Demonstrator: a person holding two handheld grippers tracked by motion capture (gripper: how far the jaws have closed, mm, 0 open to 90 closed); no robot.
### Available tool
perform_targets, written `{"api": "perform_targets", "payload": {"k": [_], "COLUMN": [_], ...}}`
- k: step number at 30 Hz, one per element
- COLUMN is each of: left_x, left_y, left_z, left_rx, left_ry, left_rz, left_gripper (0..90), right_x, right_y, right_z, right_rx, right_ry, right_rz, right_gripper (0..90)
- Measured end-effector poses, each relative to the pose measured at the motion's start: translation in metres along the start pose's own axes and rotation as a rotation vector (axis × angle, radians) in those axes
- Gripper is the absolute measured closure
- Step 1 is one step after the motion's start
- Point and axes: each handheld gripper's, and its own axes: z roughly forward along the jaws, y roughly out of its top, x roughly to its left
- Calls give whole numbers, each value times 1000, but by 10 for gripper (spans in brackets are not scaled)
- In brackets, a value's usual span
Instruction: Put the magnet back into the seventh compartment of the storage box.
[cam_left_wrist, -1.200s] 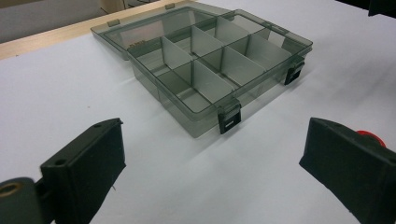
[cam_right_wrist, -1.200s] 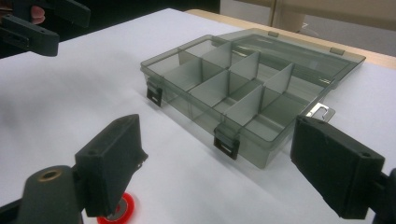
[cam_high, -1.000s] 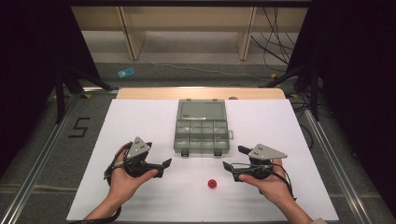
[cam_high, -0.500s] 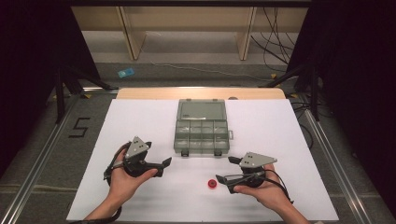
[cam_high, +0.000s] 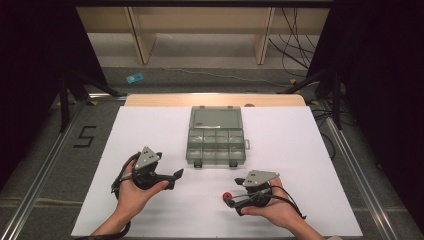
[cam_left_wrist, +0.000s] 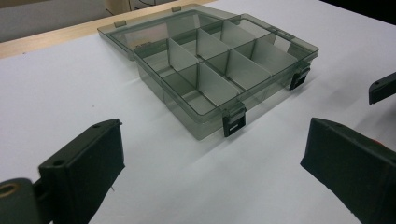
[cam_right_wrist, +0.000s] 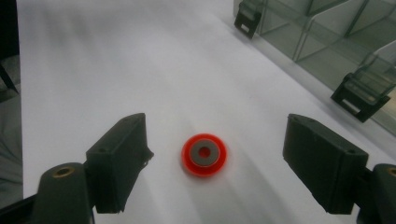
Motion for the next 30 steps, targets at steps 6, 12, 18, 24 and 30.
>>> {"api": "perform_targets", "payload": {"k": [6, 12, 18, 24, 30], "left_x": [0, 0, -1, -1, -1], "left_y": [0, 0, 0, 0, 0], "left_z": [2, 1, 2, 2, 2], "left_rx": [6, 7, 4, 2, 3], "left_ry": [0, -5, -4, -6, -7], "left_rz": [4, 5, 4, 8, 8], "left_gripper": [46, 47, 47, 47, 47], "right_x": [2, 4, 4, 4, 6], "right_y": [-2, -2, 0, -1, -2], "right_z": [9, 14, 16, 18, 22], "right_rx": [42, 64, 74, 92, 102], "right_ry": [9, 5, 4, 3, -8], "right_rz": [-11, -13, -33, -38, -36], "right_gripper": [265, 293, 310, 323, 340]}}
